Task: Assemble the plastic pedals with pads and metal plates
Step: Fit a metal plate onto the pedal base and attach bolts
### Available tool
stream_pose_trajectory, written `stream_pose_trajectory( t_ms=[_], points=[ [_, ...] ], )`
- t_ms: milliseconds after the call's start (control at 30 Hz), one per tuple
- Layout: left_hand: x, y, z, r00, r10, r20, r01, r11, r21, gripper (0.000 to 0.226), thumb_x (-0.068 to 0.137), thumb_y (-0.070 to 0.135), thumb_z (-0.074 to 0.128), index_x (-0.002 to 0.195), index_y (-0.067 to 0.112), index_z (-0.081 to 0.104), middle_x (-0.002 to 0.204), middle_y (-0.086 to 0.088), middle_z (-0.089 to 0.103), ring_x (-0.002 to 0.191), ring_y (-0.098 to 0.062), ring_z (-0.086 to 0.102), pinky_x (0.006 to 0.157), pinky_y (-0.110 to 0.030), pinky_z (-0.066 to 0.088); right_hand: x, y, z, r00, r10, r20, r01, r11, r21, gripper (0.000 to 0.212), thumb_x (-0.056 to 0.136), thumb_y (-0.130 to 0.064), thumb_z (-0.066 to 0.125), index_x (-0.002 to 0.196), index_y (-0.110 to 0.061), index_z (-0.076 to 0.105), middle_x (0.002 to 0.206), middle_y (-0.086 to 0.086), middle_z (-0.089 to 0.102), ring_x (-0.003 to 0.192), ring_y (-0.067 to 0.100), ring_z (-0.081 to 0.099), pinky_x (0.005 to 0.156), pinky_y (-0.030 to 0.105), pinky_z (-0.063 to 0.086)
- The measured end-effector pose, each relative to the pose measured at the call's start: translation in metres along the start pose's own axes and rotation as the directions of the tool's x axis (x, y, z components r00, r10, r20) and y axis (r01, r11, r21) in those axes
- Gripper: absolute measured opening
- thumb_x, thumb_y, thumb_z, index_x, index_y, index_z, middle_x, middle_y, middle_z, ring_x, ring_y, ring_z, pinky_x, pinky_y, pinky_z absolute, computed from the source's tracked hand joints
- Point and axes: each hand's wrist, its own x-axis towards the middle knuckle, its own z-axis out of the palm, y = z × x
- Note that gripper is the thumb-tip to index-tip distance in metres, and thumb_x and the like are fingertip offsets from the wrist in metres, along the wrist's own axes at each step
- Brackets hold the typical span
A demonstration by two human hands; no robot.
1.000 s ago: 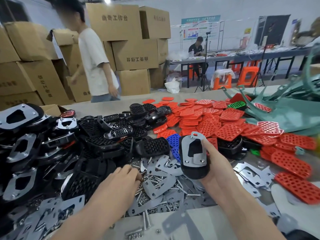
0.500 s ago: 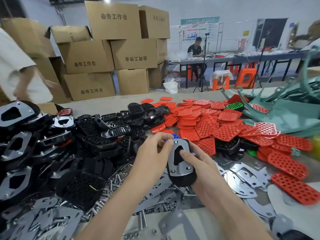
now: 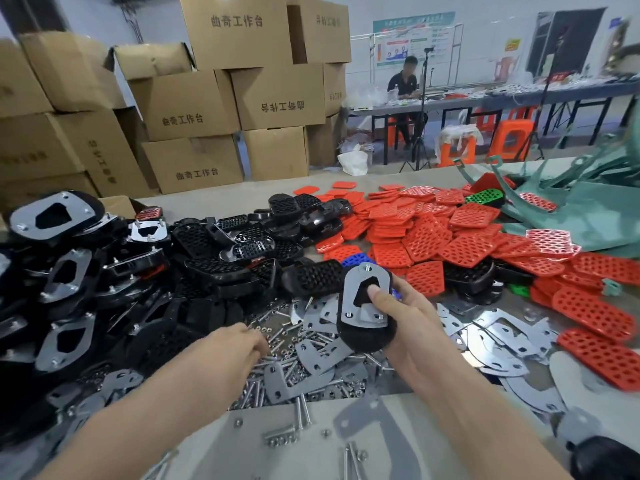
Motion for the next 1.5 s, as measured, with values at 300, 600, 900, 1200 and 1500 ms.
stream_pose_trajectory(
  t_ms=[300,600,900,1200,1500],
  points=[
    [0.02,0.006,0.015,0.989,0.114,-0.097,-0.118,0.992,-0.043,0.041,0.108,0.02,0.036,0.144,0.037,0.039,0.116,0.013,0.044,0.104,-0.007,0.039,0.094,-0.029,0.045,0.0,0.004,0.001,0.993,0.112,0.026,-0.114,0.989,0.095,0.044,0.094,0.01,0.052,0.136,-0.003,0.058,0.118,0.022,0.073,0.099,0.034,0.074,0.074,0.044,0.063],
    [0.012,0.054,-0.002,0.908,0.024,-0.417,-0.317,0.691,-0.65,0.012,0.097,0.038,0.056,0.105,0.042,0.065,0.098,0.02,0.063,0.09,0.007,0.059,0.072,-0.005,0.041,-0.006,0.006,0.009,0.991,0.083,0.103,-0.089,0.995,0.052,0.055,0.092,0.017,0.047,0.142,-0.004,0.051,0.126,0.031,0.067,0.1,0.038,0.069,0.075,0.041,0.063],
    [0.03,0.075,0.022,0.956,0.019,-0.294,-0.23,0.673,-0.703,0.01,0.089,0.039,0.07,0.084,0.041,0.062,0.105,0.01,0.053,0.089,0.003,0.052,0.076,-0.011,0.036,-0.01,0.003,0.012,0.985,0.136,0.106,-0.141,0.989,0.05,0.059,0.09,0.017,0.043,0.142,-0.011,0.052,0.109,0.026,0.069,0.077,0.033,0.069,0.057,0.036,0.059],
    [0.036,0.069,0.018,0.965,0.101,-0.242,-0.247,0.665,-0.705,0.01,0.088,0.034,0.073,0.091,0.038,0.064,0.099,0.008,0.052,0.082,0.013,0.048,0.073,-0.005,0.034,-0.009,0.01,0.008,0.991,0.111,0.075,-0.11,0.994,-0.023,0.055,0.094,0.013,0.048,0.14,-0.016,0.053,0.12,0.028,0.071,0.098,0.039,0.071,0.075,0.043,0.06],
    [0.014,-0.009,-0.003,0.984,-0.037,-0.172,0.003,0.981,-0.195,0.019,0.105,0.033,0.043,0.118,0.036,0.056,0.111,0.016,0.058,0.107,-0.006,0.054,0.096,-0.031,0.048,-0.006,0.009,0.006,0.995,0.094,0.03,-0.096,0.994,0.052,0.049,0.093,0.018,0.05,0.133,-0.008,0.059,0.11,0.02,0.076,0.089,0.031,0.077,0.068,0.042,0.064]
  ],
)
